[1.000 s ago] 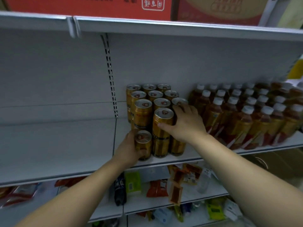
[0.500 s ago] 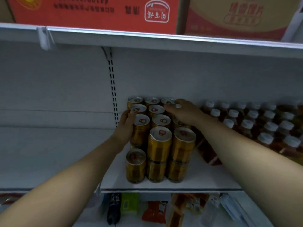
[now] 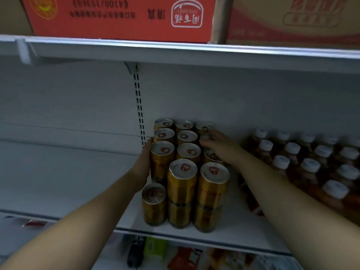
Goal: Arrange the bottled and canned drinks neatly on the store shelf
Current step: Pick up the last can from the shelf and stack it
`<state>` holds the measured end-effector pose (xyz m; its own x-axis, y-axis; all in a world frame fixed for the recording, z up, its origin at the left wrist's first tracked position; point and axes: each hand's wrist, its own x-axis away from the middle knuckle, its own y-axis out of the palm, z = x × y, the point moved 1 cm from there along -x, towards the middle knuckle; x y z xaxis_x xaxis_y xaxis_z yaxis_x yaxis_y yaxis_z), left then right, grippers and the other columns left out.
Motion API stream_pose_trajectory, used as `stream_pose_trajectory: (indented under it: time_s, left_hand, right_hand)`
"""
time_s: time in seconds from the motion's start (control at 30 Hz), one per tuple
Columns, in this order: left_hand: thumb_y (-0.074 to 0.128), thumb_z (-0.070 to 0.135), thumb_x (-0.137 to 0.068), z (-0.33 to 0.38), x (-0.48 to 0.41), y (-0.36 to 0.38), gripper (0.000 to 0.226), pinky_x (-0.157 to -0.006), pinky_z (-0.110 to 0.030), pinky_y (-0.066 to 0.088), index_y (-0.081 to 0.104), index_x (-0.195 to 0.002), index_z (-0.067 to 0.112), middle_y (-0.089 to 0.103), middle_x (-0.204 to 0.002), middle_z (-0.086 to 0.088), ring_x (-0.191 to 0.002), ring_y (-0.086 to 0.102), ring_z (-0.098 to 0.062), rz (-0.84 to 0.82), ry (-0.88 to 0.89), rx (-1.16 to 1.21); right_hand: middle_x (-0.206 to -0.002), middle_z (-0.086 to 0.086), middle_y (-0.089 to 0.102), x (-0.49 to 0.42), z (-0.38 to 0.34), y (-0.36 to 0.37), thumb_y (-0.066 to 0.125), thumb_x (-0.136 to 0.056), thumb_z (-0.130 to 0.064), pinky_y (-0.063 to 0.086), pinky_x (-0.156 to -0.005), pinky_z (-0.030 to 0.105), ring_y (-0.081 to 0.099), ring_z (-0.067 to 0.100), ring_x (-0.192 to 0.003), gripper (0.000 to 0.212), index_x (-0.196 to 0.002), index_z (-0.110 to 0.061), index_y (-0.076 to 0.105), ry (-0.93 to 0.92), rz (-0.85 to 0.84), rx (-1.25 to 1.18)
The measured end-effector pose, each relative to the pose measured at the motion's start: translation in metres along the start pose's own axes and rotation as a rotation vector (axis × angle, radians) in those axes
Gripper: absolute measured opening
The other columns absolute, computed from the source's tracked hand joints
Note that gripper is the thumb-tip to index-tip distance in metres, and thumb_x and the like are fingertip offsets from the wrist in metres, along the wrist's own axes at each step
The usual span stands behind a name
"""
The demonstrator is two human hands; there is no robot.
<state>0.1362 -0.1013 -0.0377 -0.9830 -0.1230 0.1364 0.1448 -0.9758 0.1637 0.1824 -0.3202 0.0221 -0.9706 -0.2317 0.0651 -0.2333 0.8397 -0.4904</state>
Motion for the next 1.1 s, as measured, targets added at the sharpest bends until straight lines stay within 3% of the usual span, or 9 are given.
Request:
stream_pose_trajectory:
  time_s: [0.1, 0.23, 0.37, 0.47, 0.57, 0.73, 0.87, 1.03, 1.1]
  left_hand:
    - [0.021, 0.068, -0.090, -0.006, 0.000, 0.000, 0.066, -0.101, -0.045, 0.043, 0.065, -0.111, 0.024, 0.070, -0.114, -0.007, -0.110, 0.062, -0.025, -0.041, -0.089, 0.085]
    - [0.017, 0.067, -0.091, -0.008, -0.004, -0.003, 0.070, -0.098, -0.043, 0.045, 0.062, -0.119, 0.021, 0.067, -0.118, -0.010, -0.112, 0.062, -0.027, -0.053, -0.104, 0.136]
    - [0.016, 0.064, -0.093, -0.009, -0.007, -0.009, 0.069, -0.099, -0.044, 0.045, 0.061, -0.120, 0.019, 0.067, -0.118, -0.011, -0.112, 0.061, -0.028, -0.042, -0.113, 0.155]
    - [0.015, 0.063, -0.094, -0.009, -0.009, -0.011, 0.068, -0.091, -0.041, 0.047, 0.065, -0.110, 0.019, 0.070, -0.108, -0.010, -0.107, 0.062, -0.027, -0.031, -0.115, 0.152]
    - [0.014, 0.062, -0.094, -0.011, -0.008, -0.011, 0.067, -0.087, -0.039, 0.048, 0.064, -0.110, 0.019, 0.071, -0.107, -0.008, -0.106, 0.063, -0.026, -0.044, -0.111, 0.143]
    - [0.029, 0.075, -0.081, -0.009, -0.007, -0.008, 0.069, -0.099, -0.051, 0.045, 0.053, -0.130, 0.033, 0.066, -0.122, -0.005, -0.112, 0.061, -0.026, -0.070, -0.091, 0.036]
    - [0.031, 0.069, -0.087, -0.002, -0.014, -0.014, 0.059, -0.094, -0.047, 0.044, 0.056, -0.124, 0.032, 0.066, -0.119, -0.003, -0.106, 0.059, -0.021, 0.008, -0.084, -0.068]
    - [0.038, 0.069, -0.086, 0.029, -0.027, -0.013, 0.063, -0.102, -0.047, 0.037, 0.041, -0.138, 0.034, 0.042, -0.145, 0.006, -0.130, 0.041, -0.020, 0.070, -0.068, -0.041]
    - [0.034, 0.058, -0.095, 0.042, -0.029, -0.004, 0.046, -0.096, -0.040, 0.042, 0.051, -0.127, 0.030, 0.051, -0.135, 0.006, -0.120, 0.050, -0.021, 0.070, -0.046, 0.034]
  right_hand:
    - [-0.119, -0.008, 0.046, 0.002, 0.003, 0.004, 0.061, -0.091, -0.035, 0.033, -0.062, 0.012, 0.044, 0.006, -0.100, 0.054, -0.141, -0.025, 0.043, -0.010, 0.038, -0.062]
    - [-0.112, -0.007, 0.044, 0.000, 0.004, 0.006, 0.059, -0.093, -0.031, 0.034, -0.050, 0.003, 0.044, -0.001, -0.079, 0.053, -0.142, -0.022, 0.041, -0.020, 0.061, -0.097]
    - [-0.136, 0.001, 0.048, -0.004, 0.005, 0.012, 0.059, -0.092, -0.037, 0.035, -0.058, 0.013, 0.043, 0.008, -0.099, 0.059, -0.145, -0.021, 0.038, -0.007, 0.075, -0.128]
    - [-0.125, -0.002, 0.049, -0.006, 0.002, 0.015, 0.059, -0.091, -0.038, 0.037, -0.050, 0.011, 0.048, 0.006, -0.094, 0.055, -0.141, -0.021, 0.043, -0.010, 0.106, -0.132]
    - [-0.119, 0.002, 0.062, -0.012, 0.006, 0.018, 0.061, -0.087, -0.040, 0.040, -0.058, 0.021, 0.059, 0.011, -0.091, 0.038, -0.118, -0.018, 0.059, -0.027, 0.133, -0.086]
    - [-0.136, 0.010, 0.047, -0.004, 0.004, 0.010, 0.048, -0.095, -0.039, 0.040, -0.097, 0.037, 0.044, 0.031, -0.121, 0.038, -0.129, -0.022, 0.053, -0.026, 0.101, 0.336]
    - [-0.116, 0.009, 0.053, -0.009, -0.004, 0.007, 0.047, -0.077, -0.070, 0.041, -0.079, 0.034, 0.053, 0.028, -0.105, 0.069, -0.125, -0.020, 0.051, -0.062, 0.048, 0.479]
    - [-0.156, 0.005, 0.020, -0.019, -0.019, 0.001, 0.050, -0.083, -0.070, 0.031, -0.110, 0.041, 0.029, 0.029, -0.139, 0.086, -0.151, -0.025, 0.022, -0.073, 0.042, 0.556]
    - [-0.160, 0.005, 0.011, -0.027, -0.024, 0.004, 0.047, -0.081, -0.075, 0.025, -0.115, 0.045, 0.021, 0.029, -0.144, 0.092, -0.152, -0.027, 0.016, -0.070, 0.011, 0.584]
